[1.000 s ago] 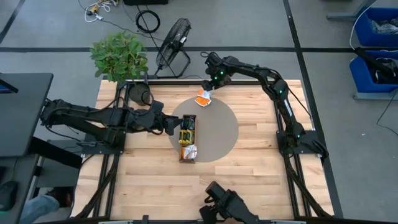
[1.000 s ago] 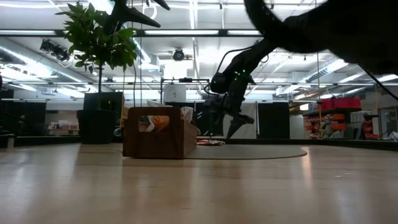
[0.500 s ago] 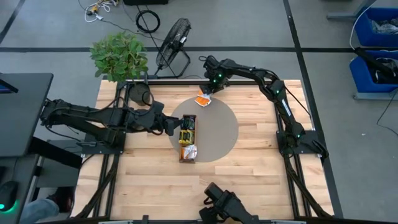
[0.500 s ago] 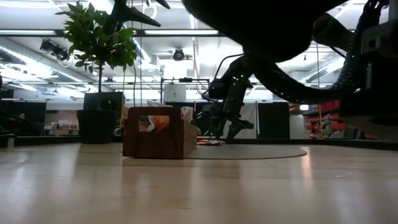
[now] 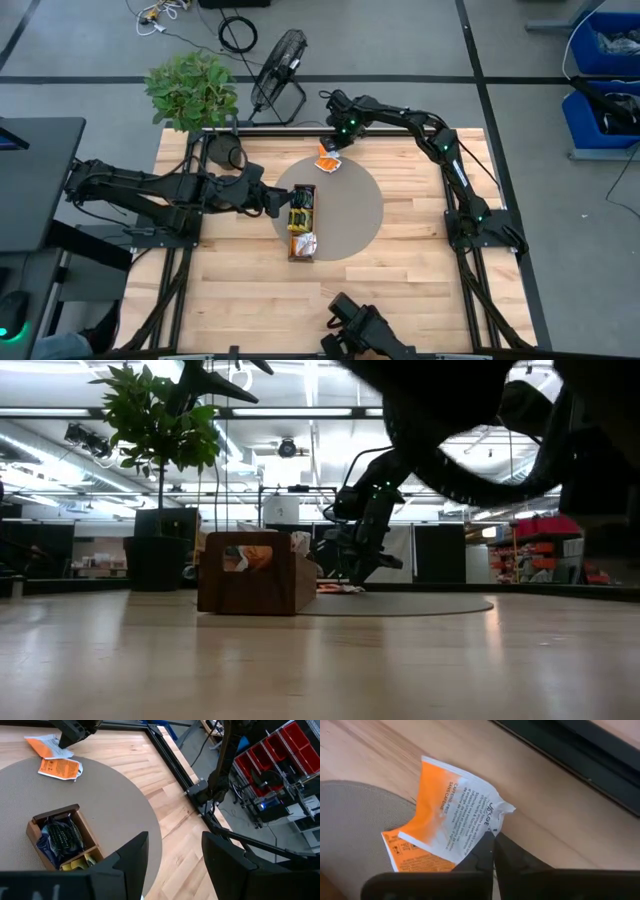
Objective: Pick & Place Tea
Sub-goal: Put the white tea bag into the bottom section of the wooden organizer
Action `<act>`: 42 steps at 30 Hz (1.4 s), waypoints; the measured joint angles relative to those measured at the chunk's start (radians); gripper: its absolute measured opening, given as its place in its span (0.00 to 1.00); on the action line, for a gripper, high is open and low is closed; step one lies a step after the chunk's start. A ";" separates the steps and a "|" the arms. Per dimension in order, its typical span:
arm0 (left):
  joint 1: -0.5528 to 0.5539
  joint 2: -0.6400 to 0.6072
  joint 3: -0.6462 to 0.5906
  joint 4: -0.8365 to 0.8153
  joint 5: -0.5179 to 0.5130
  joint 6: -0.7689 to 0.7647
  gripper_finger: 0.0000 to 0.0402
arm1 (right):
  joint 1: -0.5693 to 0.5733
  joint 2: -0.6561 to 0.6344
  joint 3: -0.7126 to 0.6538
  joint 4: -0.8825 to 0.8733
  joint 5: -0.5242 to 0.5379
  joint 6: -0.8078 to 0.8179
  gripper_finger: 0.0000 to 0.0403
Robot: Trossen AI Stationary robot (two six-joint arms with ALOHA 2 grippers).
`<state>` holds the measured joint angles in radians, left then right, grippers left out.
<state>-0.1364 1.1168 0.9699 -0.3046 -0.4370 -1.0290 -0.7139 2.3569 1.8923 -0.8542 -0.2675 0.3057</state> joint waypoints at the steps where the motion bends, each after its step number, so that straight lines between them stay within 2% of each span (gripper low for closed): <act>1: 0.000 0.000 0.000 0.000 0.000 0.000 0.47 | 0.000 0.000 0.000 -0.001 0.006 -0.003 0.03; 7: 0.000 0.000 0.000 0.000 0.000 0.003 0.47 | -0.002 -0.020 -0.001 -0.009 0.020 -0.039 0.01; 13: 0.000 0.000 0.000 -0.008 -0.001 0.004 0.47 | 0.000 -0.101 -0.001 -0.018 0.021 -0.076 0.00; 19: 0.002 0.000 0.000 -0.007 0.000 0.004 0.47 | 0.020 -0.236 -0.001 -0.075 0.015 -0.186 0.00; 23: 0.026 0.000 0.000 0.000 0.034 0.004 0.47 | 0.066 -0.350 -0.001 -0.139 0.035 -0.327 0.00; 29: 0.091 0.000 0.000 0.039 0.172 0.021 0.47 | 0.221 -0.542 -0.001 -0.199 0.231 -0.519 0.00; 33: 0.131 0.000 0.000 0.176 0.293 0.095 0.47 | 0.365 -0.637 0.000 -0.219 0.409 -0.587 0.00; 38: 0.189 0.000 0.000 0.308 0.388 0.089 0.47 | 0.552 -0.690 0.000 -0.233 0.601 -0.613 0.00; 42: 0.244 0.000 0.000 0.314 0.439 0.035 0.47 | 0.674 -0.690 0.000 -0.273 0.666 -0.560 0.00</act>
<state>0.1079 1.1172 0.9695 0.0097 0.0025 -0.9943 -0.0400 1.6665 1.8923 -1.1270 0.3984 -0.2544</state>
